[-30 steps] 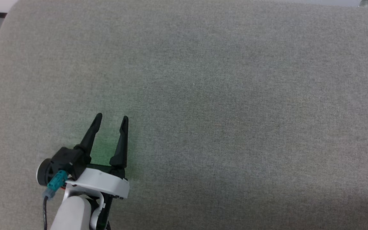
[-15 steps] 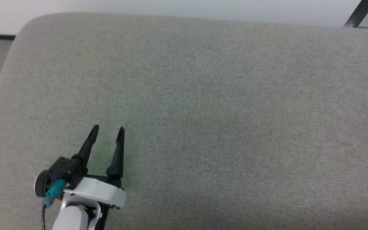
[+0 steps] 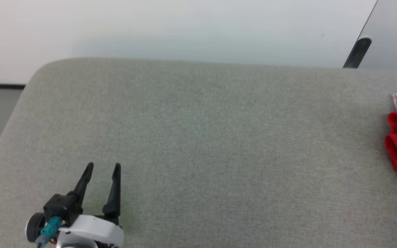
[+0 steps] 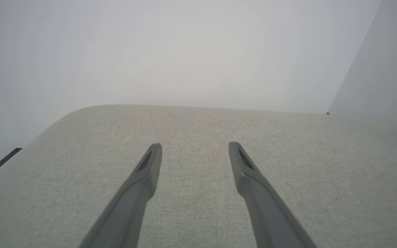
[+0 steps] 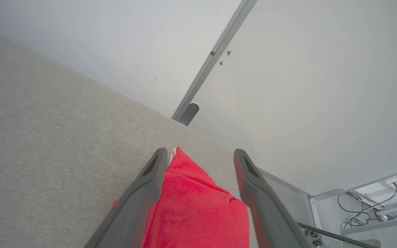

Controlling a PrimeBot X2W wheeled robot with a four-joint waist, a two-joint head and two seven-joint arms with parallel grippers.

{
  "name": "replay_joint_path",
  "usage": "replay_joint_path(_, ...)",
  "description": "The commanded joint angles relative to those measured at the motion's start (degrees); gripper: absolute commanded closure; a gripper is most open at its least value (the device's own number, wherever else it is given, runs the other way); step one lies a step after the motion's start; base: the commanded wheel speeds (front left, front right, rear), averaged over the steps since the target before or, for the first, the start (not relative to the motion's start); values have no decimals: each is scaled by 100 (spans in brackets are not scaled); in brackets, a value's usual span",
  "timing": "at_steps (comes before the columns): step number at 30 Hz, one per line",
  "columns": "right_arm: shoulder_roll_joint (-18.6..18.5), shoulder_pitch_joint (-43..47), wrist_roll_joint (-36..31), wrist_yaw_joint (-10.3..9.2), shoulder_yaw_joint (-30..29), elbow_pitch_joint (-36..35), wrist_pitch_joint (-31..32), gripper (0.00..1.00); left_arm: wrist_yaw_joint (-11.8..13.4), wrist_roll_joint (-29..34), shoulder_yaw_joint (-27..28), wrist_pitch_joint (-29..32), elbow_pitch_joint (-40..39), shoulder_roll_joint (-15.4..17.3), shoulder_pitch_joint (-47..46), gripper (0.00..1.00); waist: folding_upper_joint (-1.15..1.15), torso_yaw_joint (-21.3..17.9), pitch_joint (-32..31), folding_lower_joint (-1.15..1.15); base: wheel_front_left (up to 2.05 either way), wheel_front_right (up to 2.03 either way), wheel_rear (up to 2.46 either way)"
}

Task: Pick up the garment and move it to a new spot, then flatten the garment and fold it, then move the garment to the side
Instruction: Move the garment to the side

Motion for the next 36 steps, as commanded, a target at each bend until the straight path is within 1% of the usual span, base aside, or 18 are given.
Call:
replay_joint_path(1, 217, 269, -100, -11, -132, -106, -174, 0, 0, 56, 48, 3, -3, 18, 103, 0, 0, -137, -323, 0, 0, 0, 0)
replay_joint_path(7, 1081, 1072, -541, -10, -683, -441, -823, 0, 0, 89, 162, 3, 26, 50, 288, 0, 0, -218, -592, 0, 0, 0, 0)
replay_joint_path(8, 1081, 1072, -541, -10, -683, -441, -823, 0, 0, 89, 162, 3, 26, 50, 288, 0, 0, -218, -592, 0, 0, 0, 0)
replay_joint_path(11, 1494, 1471, -768, -10, -920, -528, -1154, 0, 0, 100, 206, 3, 30, 60, 337, 0, 0, -247, -657, 0, 0, 0, 0)
replay_joint_path(12, 1732, 1704, -870, -10, -1038, -535, -1367, 0, 0, 97, 231, 3, 19, 75, 367, 0, 0, -267, -690, 0, 0, 0, 0)
replay_joint_path(15, 2026, 1979, -984, -10, -1140, -505, -1664, 0, 1, 39, 326, 3, 8, 84, 445, 0, 0, -306, -738, 0, 0, 0, 0)
replay_joint_path(21, 2399, 2394, -1036, -10, -1254, -389, -2209, 0, 1, 25, 491, 3, 53, 110, 597, 0, 0, -366, -797, 0, 0, 0, 0)
replay_joint_path(22, 2399, 2394, -1036, -10, -1254, -389, -2209, 0, 1, 25, 491, 3, 53, 110, 597, 0, 0, -366, -797, 0, 0, 0, 0)
replay_joint_path(25, 2572, 2560, -1068, -10, -1313, -415, -2408, 0, 0, 31, 543, 3, 50, 144, 622, 0, 0, -393, -813, 0, 0, 0, 0)
replay_joint_path(32, 2935, 2917, -1210, -10, -1514, -740, -2639, 0, 0, 53, 570, 3, 63, 177, 764, 0, 0, -422, -850, 0, 0, 0, 0)
replay_joint_path(36, 3112, 3135, -1335, -10, -1590, -976, -2668, 0, 1, 81, 585, 3, 58, 189, 822, 0, 0, -419, -864, 0, 0, 0, 0)
